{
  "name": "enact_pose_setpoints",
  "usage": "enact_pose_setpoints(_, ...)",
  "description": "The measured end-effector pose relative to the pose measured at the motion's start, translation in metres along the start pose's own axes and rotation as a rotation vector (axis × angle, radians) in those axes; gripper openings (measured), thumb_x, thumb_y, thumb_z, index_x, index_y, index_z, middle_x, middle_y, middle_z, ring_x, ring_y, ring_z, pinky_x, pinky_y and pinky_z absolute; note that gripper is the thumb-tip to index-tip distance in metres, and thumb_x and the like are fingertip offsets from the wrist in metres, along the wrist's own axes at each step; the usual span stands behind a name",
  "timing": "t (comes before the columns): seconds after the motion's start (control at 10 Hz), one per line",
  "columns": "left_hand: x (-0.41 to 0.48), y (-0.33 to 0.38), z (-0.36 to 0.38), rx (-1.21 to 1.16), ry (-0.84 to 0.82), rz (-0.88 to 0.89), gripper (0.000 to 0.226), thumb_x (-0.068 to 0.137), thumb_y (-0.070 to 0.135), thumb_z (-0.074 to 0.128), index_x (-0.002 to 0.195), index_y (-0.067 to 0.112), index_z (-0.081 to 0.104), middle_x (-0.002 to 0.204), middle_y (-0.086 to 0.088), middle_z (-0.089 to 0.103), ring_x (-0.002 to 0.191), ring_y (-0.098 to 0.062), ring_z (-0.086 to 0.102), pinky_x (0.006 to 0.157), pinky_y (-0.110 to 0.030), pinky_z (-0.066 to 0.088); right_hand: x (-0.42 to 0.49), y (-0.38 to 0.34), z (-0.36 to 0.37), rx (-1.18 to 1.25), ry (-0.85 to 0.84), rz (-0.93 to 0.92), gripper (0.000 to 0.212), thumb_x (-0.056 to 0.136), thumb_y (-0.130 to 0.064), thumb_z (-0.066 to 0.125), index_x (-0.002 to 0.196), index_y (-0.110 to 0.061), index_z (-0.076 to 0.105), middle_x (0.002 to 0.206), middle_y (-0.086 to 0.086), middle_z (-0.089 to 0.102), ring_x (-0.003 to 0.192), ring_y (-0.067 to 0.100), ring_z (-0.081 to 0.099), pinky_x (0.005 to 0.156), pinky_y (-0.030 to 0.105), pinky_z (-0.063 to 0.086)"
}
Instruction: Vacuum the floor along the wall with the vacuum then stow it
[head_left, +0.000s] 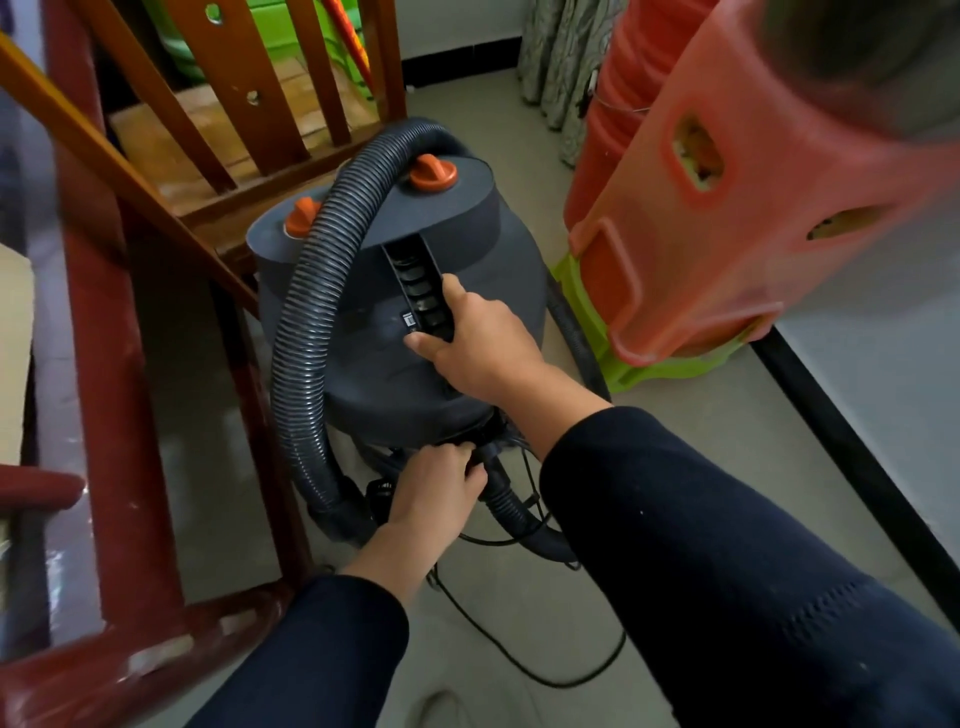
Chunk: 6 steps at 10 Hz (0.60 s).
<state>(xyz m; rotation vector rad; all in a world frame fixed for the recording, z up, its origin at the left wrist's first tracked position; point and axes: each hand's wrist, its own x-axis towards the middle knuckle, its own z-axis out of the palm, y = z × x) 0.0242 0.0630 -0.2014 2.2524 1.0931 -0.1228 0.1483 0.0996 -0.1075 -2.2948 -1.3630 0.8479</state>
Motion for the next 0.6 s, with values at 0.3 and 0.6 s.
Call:
enact_pose_setpoints(0.3, -0.027, -0.014, -0.033, -0.074, 0.190, 0.045, 0.029, 0.096, 0.020, 0.052, 0.121, 0.013, 0.066, 0.117, -0.002, 0.065, 0.110, -0.018, 0.058, 0.094, -0.030, 0.046, -0.017, -0.005, 0.010, -0.008, 0.099, 0.060, 0.056, 0.094, -0.046, 0.054, 0.139, -0.018, 0.036, 0.108, 0.005, 0.062, 0.100, 0.028, 0.058, 0.066, 0.033, 0.038)
enact_pose_setpoints(0.6, -0.004, -0.023, -0.081, 0.134, 0.250, 0.047, 0.051, 0.102, 0.027, 0.041, 0.149, 0.009, 0.033, 0.158, -0.010, 0.022, 0.147, -0.023, 0.013, 0.118, -0.032, 0.013, -0.070, 0.003, -0.021, 0.576, 0.306, 0.090, 0.055, 0.091, -0.042, 0.062, 0.139, -0.016, 0.052, 0.133, -0.002, 0.059, 0.120, 0.008, 0.055, 0.103, 0.031, 0.045)
